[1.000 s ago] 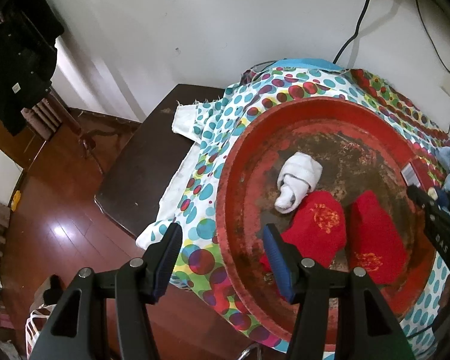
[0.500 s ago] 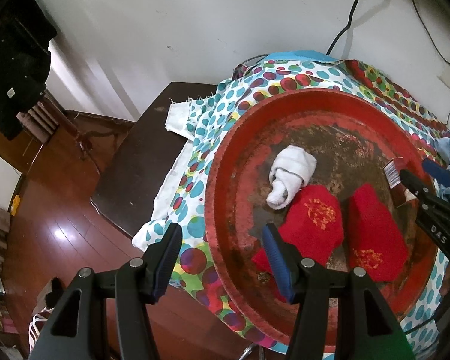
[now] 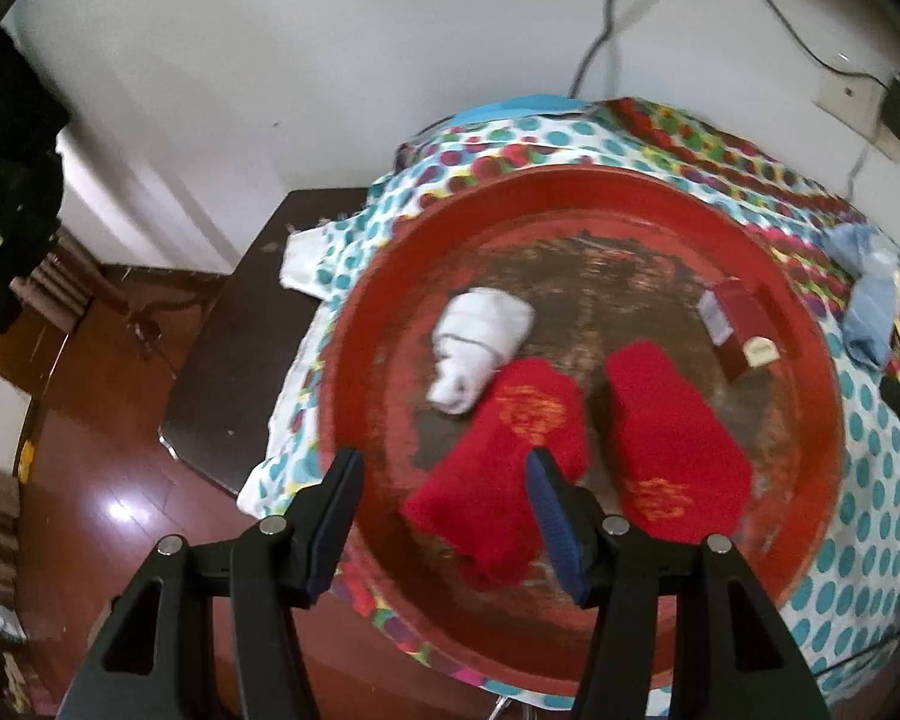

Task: Organize objects
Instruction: 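Lower the MARUBI box into the red tray and open the right tool, then grasp a light blue sock with the left tool while the right tool grasps the white cloth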

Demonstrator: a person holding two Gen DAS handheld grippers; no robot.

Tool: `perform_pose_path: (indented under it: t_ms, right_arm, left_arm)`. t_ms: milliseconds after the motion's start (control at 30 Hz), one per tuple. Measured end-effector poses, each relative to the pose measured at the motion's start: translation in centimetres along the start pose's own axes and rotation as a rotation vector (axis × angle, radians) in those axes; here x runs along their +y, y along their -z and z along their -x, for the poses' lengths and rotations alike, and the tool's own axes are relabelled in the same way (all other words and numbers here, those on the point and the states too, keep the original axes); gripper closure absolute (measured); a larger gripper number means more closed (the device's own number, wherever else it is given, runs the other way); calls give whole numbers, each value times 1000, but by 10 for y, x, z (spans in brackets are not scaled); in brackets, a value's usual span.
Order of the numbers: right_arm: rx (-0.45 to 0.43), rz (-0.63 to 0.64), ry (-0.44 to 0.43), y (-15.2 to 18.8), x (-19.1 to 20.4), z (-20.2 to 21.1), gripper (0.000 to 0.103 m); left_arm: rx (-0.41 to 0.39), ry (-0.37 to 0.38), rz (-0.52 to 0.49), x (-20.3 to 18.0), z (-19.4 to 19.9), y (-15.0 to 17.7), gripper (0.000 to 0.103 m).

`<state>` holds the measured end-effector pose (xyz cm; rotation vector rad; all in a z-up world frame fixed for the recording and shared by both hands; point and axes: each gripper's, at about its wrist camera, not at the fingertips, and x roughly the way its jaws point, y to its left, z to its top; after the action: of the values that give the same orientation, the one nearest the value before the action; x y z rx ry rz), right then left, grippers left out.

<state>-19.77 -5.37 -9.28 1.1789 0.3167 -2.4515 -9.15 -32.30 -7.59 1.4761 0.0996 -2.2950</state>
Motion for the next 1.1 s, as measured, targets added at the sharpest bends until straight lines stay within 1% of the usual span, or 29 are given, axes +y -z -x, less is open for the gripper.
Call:
perform_pose_path:
  t_ms: [100,200,300,333,400,500,533,600,633,733,767,833,867,900,933,967,1000,1100]
  right_arm:
    - [9,-100,71,13,-54,8,49]
    - [-1,-177,140,22,-104,14,49]
    - [5,-217,181,31,-143,14,49]
    - [7,-226,196,32,-156,12,49]
    - [20,-243,207,34,-180,6,49]
    - [31,-249,189,33,-203,-6,49]
    - [34,-247,177,32,-207,-9,49]
    - [43,-245,124,28,-216,-21,48]
    - [41,-238,112,26,-218,-26,48]
    - [33,-216,80,20,-222,-38,41]
    - [30,-210,77,17,-223,-43,40]
    - [25,-204,60,11,-224,-51,40]
    - [19,-202,40,9,-225,-55,42]
    - [19,-197,25,6,-225,-59,47]
    - [18,-188,25,5,-224,-61,53]
    - [14,-183,18,5,-223,-62,64]
    - [3,-186,13,6,-223,-60,67]
    - [-23,-206,10,18,-221,-46,68]
  left_arm:
    - [-7,9,-34,-15,2,1,46]
    - [-9,13,-66,-29,3,2,46]
    - [-13,30,-99,-45,4,3,46]
    - [-17,49,-117,-53,5,3,46]
    - [-21,91,-141,-68,8,4,46]
    - [-14,149,-195,-96,8,4,46]
    - [-1,175,-224,-111,7,3,46]
    - [12,196,-284,-141,5,-3,46]
    - [11,209,-309,-155,5,-6,46]
    - [23,260,-383,-201,3,-18,46]
    - [22,281,-408,-217,1,-23,46]
    - [38,300,-441,-247,-7,-32,46]
    - [41,309,-455,-259,-11,-37,46]
    - [40,326,-472,-274,-16,-43,46]
    - [41,324,-484,-286,-22,-48,46]
    - [40,310,-495,-298,-28,-52,46]
    - [27,302,-504,-310,-33,-57,46]
    - [15,310,-507,-330,-43,-69,46]
